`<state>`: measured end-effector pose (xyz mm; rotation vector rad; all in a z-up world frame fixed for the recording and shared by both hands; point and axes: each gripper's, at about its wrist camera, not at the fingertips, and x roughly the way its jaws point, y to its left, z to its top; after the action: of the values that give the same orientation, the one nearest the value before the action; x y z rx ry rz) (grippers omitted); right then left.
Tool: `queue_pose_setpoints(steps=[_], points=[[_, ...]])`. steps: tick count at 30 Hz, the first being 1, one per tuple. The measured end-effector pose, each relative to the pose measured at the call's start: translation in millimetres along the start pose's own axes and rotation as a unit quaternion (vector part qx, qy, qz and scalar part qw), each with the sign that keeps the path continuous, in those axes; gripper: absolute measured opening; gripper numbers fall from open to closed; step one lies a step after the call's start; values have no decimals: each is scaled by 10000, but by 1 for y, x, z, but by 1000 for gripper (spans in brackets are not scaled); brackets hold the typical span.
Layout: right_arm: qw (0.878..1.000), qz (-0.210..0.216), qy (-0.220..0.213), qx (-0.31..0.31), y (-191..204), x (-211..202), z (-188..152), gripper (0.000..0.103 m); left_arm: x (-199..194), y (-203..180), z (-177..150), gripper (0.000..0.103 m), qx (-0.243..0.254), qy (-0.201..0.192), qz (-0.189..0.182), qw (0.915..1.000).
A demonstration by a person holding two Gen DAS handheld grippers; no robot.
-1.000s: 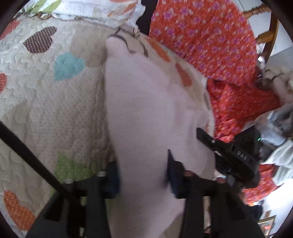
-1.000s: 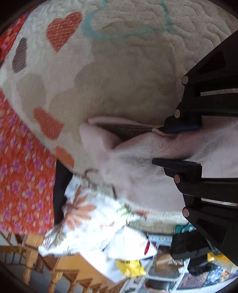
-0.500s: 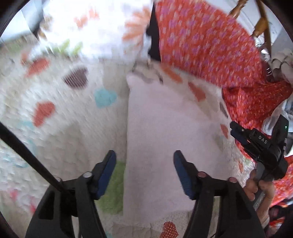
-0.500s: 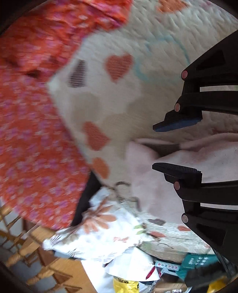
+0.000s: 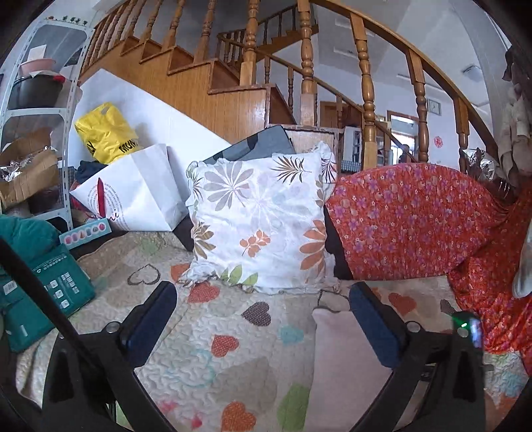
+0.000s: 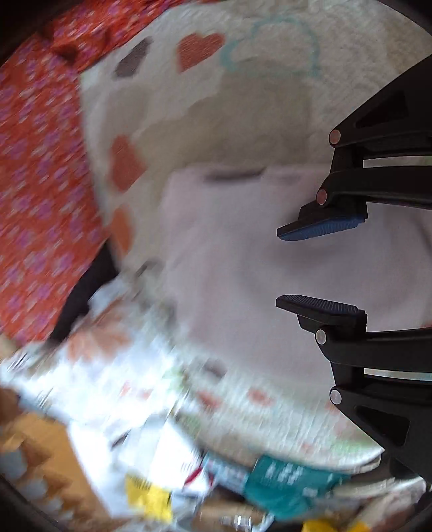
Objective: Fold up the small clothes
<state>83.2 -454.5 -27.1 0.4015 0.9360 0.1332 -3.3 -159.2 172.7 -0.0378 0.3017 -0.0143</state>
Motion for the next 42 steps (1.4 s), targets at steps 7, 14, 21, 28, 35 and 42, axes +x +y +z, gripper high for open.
queue_pose_setpoints(steps=[7,14,21,28,35,42], points=[[9989,-369,-101,280,-7,-32,-19,39,-42,-1,-6,103,145,32,-148,9998],[9960,-533,-527,495,5,-86,-54,52,-46,-10,-34,103,367,697,-198,9967],[9907,-1108,-697,363,15,-108,-96,57,-19,-21,-83,103,729,1670,-179,9831],[9889,-1420,-417,128,20,-95,-117,60,2,-26,-121,103,983,2264,-192,9689],[9869,-1599,-218,-29,24,-80,-120,64,19,-22,-140,103,945,2593,-162,9610],[9855,-1686,22,-183,30,-64,-124,65,37,-18,-161,103,863,2960,-209,9510]])
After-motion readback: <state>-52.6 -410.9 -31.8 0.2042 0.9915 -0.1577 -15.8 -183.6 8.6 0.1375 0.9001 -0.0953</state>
